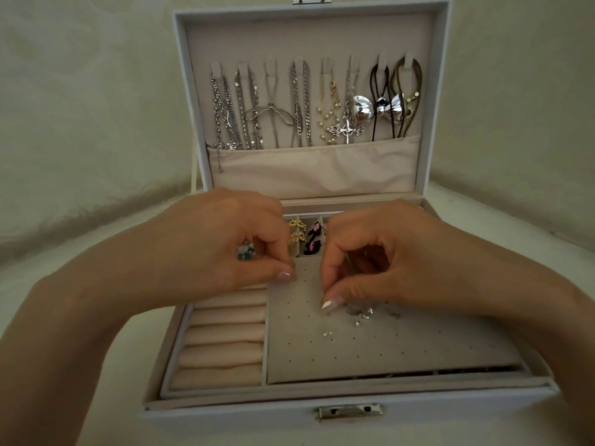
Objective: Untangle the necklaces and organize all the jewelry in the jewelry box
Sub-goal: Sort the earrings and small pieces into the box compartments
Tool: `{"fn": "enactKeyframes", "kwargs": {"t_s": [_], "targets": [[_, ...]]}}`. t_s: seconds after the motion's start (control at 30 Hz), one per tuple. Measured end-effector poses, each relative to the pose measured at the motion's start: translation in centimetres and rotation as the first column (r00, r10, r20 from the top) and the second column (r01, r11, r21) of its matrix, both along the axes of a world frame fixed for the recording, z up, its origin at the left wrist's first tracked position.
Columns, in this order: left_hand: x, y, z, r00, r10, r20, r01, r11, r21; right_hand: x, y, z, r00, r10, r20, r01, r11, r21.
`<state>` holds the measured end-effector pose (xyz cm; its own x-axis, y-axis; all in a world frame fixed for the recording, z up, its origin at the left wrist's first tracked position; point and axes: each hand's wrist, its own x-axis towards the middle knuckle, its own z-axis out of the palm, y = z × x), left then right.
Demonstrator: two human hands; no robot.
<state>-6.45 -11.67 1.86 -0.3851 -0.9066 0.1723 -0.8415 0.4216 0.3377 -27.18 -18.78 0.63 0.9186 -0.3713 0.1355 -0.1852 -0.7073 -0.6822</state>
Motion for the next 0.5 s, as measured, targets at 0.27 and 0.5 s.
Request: {"fn": "enactKeyframes", "kwargs": {"t_s": [0.27,0.5], "targets": [[0.0,2.2,-0.2,0.996,-0.007,0.093,0.01,1.0,-0.028,0.1,0.0,-0.3,1.0,0.026,-0.003,-0.026,0.992,-0.126],[-0.1,1.8,-0.6,0.991,0.095,-0.092,-0.089,0.994,0.069,0.0,0.0,-0.3,1.0,0.004,-0.004,-0.005,0.994,-0.111]]}}
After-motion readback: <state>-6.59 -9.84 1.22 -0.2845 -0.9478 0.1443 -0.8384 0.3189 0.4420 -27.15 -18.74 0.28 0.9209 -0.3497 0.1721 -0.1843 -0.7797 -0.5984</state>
